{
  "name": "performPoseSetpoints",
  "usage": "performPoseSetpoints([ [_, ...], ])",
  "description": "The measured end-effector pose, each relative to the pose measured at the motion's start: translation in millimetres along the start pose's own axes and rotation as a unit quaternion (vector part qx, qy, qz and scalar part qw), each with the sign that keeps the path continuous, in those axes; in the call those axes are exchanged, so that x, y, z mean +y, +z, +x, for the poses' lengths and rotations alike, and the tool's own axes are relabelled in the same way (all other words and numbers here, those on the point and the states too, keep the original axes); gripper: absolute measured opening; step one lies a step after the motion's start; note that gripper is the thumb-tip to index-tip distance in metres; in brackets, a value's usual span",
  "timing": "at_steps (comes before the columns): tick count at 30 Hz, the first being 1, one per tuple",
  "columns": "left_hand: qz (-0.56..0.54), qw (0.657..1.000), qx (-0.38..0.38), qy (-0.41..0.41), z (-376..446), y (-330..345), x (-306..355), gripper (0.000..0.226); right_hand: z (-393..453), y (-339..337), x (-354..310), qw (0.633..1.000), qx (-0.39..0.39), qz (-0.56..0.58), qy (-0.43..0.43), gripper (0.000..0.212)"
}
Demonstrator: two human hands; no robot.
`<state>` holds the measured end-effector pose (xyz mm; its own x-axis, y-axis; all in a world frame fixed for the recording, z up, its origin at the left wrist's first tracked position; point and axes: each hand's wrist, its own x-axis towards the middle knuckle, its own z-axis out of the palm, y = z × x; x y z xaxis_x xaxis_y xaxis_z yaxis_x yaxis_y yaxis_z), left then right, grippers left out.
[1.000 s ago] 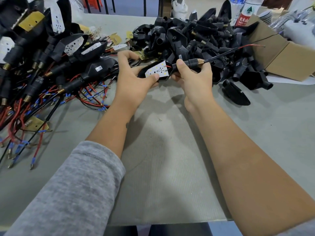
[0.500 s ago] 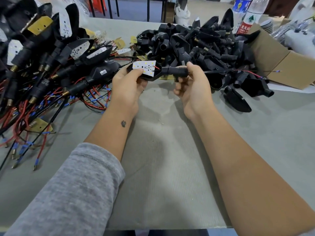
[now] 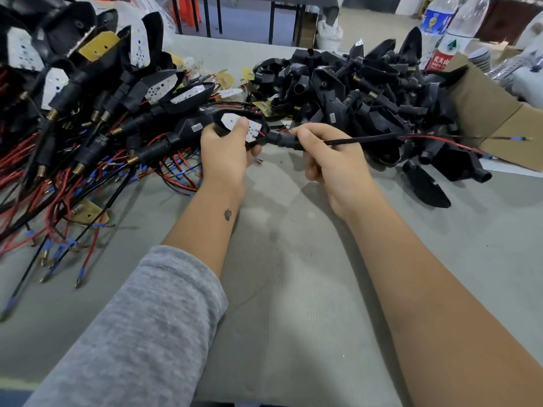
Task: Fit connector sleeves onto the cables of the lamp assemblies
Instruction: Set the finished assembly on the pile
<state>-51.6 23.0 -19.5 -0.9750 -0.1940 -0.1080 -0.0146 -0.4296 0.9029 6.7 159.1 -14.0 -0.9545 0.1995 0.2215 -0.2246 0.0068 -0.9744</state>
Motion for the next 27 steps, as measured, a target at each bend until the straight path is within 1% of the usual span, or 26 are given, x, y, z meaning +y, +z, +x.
performPoseSetpoints([
  [1, -0.017, 1.0, 0.002, -0.013, -1, 0, 1, 0.011, 1, 0, 1, 1.0, -0.006, -0.002, -0.003, 0.012],
  [2, -0.034, 0.999, 0.002, -0.024, -2, 1, 3, 0.008, 1, 0, 2, 1.0, -0.011, -0.001, -0.004, 0.012],
  [4, -0.067, 0.996, -0.013, -0.049, -5, 2, 2, 0.011, 1, 1, 5, 1.0, -0.015, -0.013, -0.017, 0.013],
  [5, -0.073, 0.995, -0.03, -0.063, -7, 3, 2, 0.016, 1, 3, 5, 0.999, -0.015, -0.023, -0.032, 0.014],
  [7, -0.052, 0.992, -0.071, -0.094, -13, 7, 1, 0.033, -1, 8, 4, 0.997, -0.009, -0.03, -0.066, 0.016],
  [8, -0.046, 0.989, -0.089, -0.105, -17, 10, 2, 0.038, -2, 11, 4, 0.996, -0.003, -0.035, -0.084, 0.016],
  [10, -0.042, 0.986, -0.115, -0.111, -21, 14, 6, 0.04, -4, 17, 3, 0.991, 0.005, -0.063, -0.116, 0.016],
  [11, -0.027, 0.986, -0.125, -0.106, -22, 16, 9, 0.038, -5, 20, 3, 0.988, 0.007, -0.088, -0.129, 0.018],
  [12, 0.013, 0.986, -0.136, -0.093, -24, 17, 13, 0.033, -7, 24, 3, 0.983, 0.005, -0.118, -0.143, 0.021],
  [13, 0.063, 0.984, -0.147, -0.078, -26, 17, 16, 0.028, -9, 27, 3, 0.973, -0.003, -0.162, -0.163, 0.023],
  [14, 0.11, 0.979, -0.157, -0.063, -27, 15, 19, 0.024, -11, 29, 2, 0.955, -0.012, -0.22, -0.2, 0.025],
  [15, 0.14, 0.975, -0.165, -0.053, -28, 11, 23, 0.023, -14, 31, 2, 0.926, -0.02, -0.281, -0.251, 0.027],
  [17, 0.154, 0.971, -0.181, -0.035, -29, 1, 36, 0.028, -19, 38, 3, 0.873, -0.027, -0.355, -0.334, 0.033],
  [20, 0.172, 0.963, -0.206, 0.01, -28, -22, 59, 0.025, -20, 58, -3, 0.824, -0.037, -0.412, -0.388, 0.039],
  [21, 0.177, 0.962, -0.206, 0.026, -27, -29, 68, 0.025, -20, 67, -6, 0.813, -0.048, -0.421, -0.399, 0.039],
  [23, 0.188, 0.963, -0.185, 0.049, -24, -43, 88, 0.027, -21, 86, -13, 0.804, -0.083, -0.424, -0.408, 0.04],
  [25, 0.188, 0.97, -0.142, 0.057, -20, -56, 110, 0.026, -24, 108, -19, 0.806, -0.116, -0.416, -0.404, 0.043],
  [27, 0.213, 0.97, -0.095, 0.075, -11, -69, 133, 0.025, -31, 129, -21, 0.804, -0.139, -0.411, -0.405, 0.045],
])
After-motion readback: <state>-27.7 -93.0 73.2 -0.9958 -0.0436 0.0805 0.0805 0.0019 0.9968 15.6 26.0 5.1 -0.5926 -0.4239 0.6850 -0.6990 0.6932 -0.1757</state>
